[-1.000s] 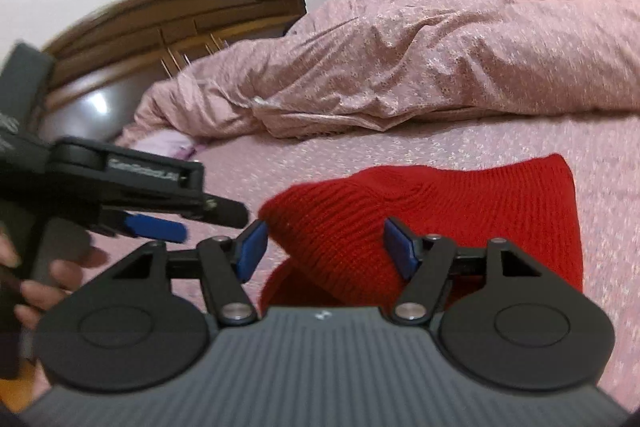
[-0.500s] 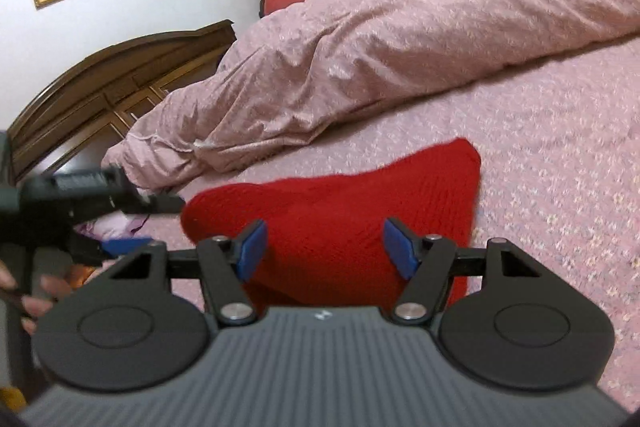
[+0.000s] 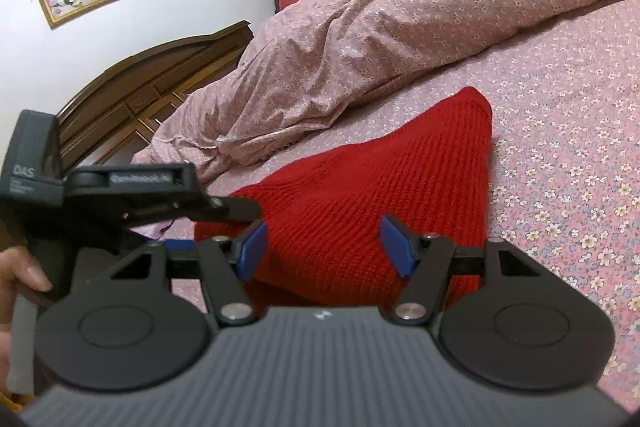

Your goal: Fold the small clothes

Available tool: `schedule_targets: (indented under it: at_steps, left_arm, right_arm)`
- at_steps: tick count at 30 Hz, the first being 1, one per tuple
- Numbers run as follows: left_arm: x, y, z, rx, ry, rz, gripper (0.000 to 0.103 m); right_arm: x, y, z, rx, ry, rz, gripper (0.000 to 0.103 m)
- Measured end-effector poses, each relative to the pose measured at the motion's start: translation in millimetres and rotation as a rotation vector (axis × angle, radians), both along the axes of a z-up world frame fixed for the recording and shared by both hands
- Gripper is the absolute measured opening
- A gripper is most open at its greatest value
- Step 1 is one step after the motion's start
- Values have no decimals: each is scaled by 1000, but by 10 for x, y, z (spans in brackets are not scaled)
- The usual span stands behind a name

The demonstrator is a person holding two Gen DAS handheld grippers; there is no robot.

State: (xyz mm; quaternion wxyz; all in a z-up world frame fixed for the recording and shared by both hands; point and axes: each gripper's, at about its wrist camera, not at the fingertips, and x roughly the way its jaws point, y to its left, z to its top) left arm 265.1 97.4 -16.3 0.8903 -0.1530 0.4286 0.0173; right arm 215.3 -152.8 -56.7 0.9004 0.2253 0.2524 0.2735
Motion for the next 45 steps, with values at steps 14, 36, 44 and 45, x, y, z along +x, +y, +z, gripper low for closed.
schedule_targets:
  at_steps: [14,36,44,45]
  left_arm:
    - [-47,-372,-94,141,-109,-105,64]
    - [-191,70,-56,-35,-206,-17,39]
    - [-372,269,-319,-2,-218,-18,53]
    - [-390,287,-301,-7,-219,-16,55]
  right_arm:
    - [-8,-105,-54,99,20,-40,64]
    - [163,-69,109,-6,68,-103,67]
    - [93,198,33,-221,-20,-40,67]
    - [104,175,33,-210,-10,-40,67]
